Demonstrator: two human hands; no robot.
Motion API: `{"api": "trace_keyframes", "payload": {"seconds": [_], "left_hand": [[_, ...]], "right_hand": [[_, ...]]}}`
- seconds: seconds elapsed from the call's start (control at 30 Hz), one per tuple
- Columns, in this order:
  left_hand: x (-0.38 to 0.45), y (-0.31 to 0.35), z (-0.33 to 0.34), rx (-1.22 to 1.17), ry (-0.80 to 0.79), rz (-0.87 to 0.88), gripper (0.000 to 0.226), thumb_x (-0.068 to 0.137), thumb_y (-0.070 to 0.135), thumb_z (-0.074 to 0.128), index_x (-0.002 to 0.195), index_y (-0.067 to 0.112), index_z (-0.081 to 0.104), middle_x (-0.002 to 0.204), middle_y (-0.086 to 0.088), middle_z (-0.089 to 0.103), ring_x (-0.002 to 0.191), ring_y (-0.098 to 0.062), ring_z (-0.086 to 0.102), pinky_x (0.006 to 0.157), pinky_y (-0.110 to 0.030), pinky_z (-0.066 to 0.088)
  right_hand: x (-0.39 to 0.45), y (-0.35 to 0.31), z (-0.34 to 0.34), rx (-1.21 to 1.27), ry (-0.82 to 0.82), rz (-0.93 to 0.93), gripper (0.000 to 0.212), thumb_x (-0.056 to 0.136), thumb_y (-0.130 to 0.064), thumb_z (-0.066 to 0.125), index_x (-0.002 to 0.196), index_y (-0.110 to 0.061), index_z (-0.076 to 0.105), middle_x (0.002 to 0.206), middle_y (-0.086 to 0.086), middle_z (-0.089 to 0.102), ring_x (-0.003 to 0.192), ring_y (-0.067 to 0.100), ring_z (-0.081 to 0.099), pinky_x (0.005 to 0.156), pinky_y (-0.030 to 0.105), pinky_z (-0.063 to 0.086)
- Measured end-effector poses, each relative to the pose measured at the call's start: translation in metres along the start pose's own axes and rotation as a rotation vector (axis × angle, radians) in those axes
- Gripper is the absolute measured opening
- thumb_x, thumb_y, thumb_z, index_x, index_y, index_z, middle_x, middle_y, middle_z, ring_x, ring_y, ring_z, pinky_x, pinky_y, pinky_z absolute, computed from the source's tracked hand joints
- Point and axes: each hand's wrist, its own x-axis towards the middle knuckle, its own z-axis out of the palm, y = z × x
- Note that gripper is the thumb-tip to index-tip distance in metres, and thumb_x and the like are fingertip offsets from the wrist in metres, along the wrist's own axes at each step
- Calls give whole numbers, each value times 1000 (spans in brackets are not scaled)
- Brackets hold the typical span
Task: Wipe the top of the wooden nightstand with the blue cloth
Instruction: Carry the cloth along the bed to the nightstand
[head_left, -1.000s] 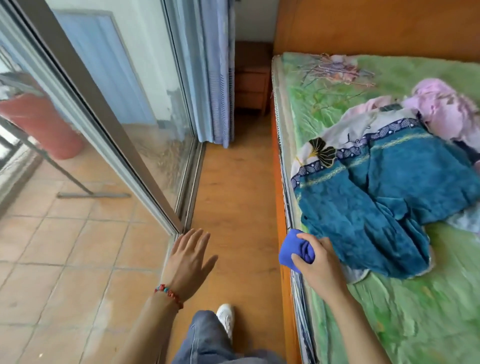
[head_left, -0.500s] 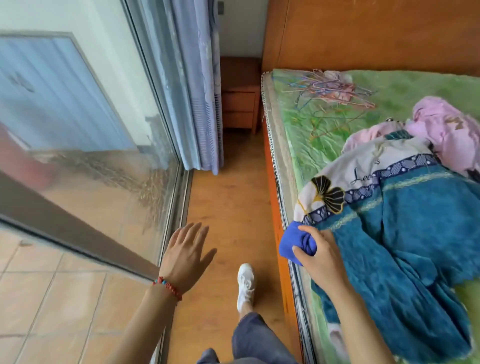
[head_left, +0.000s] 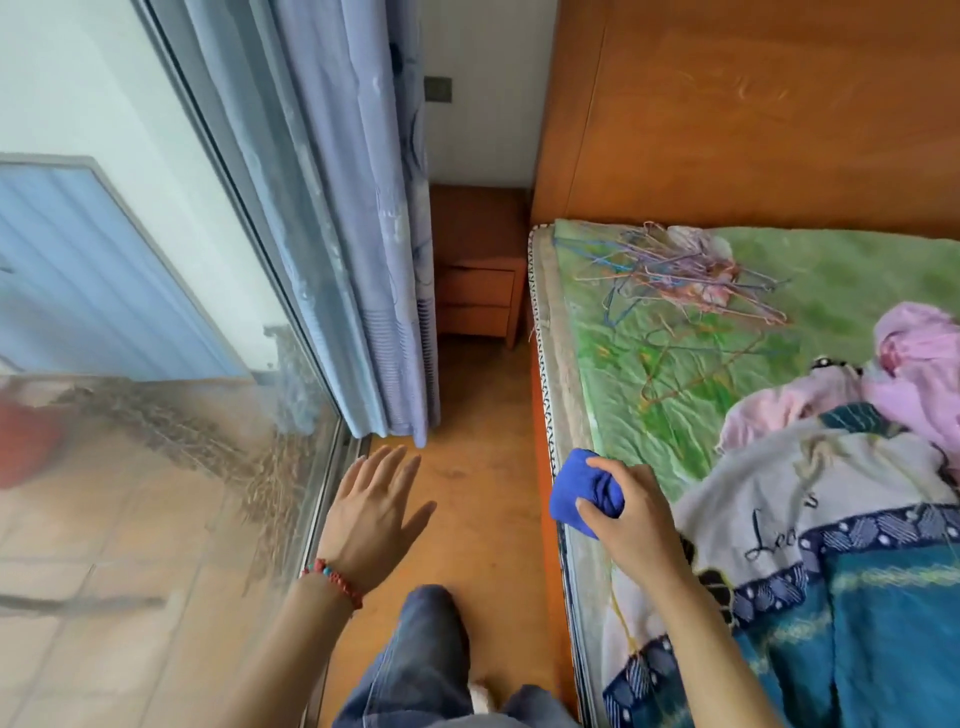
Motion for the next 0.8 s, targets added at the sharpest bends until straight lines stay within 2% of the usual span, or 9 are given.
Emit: {"api": "trace_keyframes", "payload": {"seconds": [0.1,0.17,0.23,0.27,0.33,0.47,0.63,0.73,0.8], "left_hand": [[65,-21,4,14,23,33,70,88,56,27,109,0,64,111,-20,64,105,-37,60,88,-52,47],[112,-36,5,24,43,50,57,83,47,43,109,0,64,110,-20,65,104,-37,60,87,-52,47],[158,-49,3,25,68,79,48,76,36,67,107,-1,65,107,-21,65,101,-38,61,85,-53,48],[181,-53,0,22,73,96,50,69,30,78,106,-2,65,107,-22,65,100,-39,61,84,-54,48],[225,-62,-6,27,82,136,57,60,24,85,106,-3,65,106,-23,65,99,-39,62,83,-55,49],[306,-73,-15,34,91,208,56,66,25,82,110,-4,64,110,-24,64,104,-40,59,87,-54,48],[389,-78,-18,1,45,221,54,71,23,79,113,-6,62,113,-26,62,106,-43,57,89,-55,45],[439,-81,-13,-10,7,221,51,74,27,74,112,-5,62,113,-26,62,104,-42,58,86,-55,48],[473,-83,-6,-15,-4,202,49,80,35,62,109,-5,64,110,-25,64,102,-42,60,82,-55,50]], "right_hand": [[61,-2,9,14,12,30,39,76,-14,67,111,-27,56,91,-1,42,74,2,48,65,17,30],[103,-5,16,12,29,46,38,77,-14,66,111,-28,56,91,-1,42,75,-1,48,63,17,30],[145,-13,20,15,56,62,38,76,-13,66,110,-27,56,90,1,43,73,-1,47,59,16,29],[166,-18,22,16,63,62,38,76,-12,67,110,-26,57,90,2,43,72,0,47,58,16,29],[207,-28,25,13,82,64,39,75,-11,67,111,-24,57,89,2,43,72,3,46,61,17,29],[277,-44,27,21,108,62,39,76,-12,66,111,-27,56,86,-2,42,72,3,48,61,10,32],[353,-49,30,19,89,101,40,76,-16,65,112,-31,55,93,5,48,75,14,50,60,17,30],[403,-42,31,-12,103,92,40,75,-16,66,112,-28,56,90,4,46,70,13,49,58,17,29],[438,-36,31,-24,90,79,41,76,-16,66,113,-28,55,89,2,42,67,10,47,59,14,33]]}}
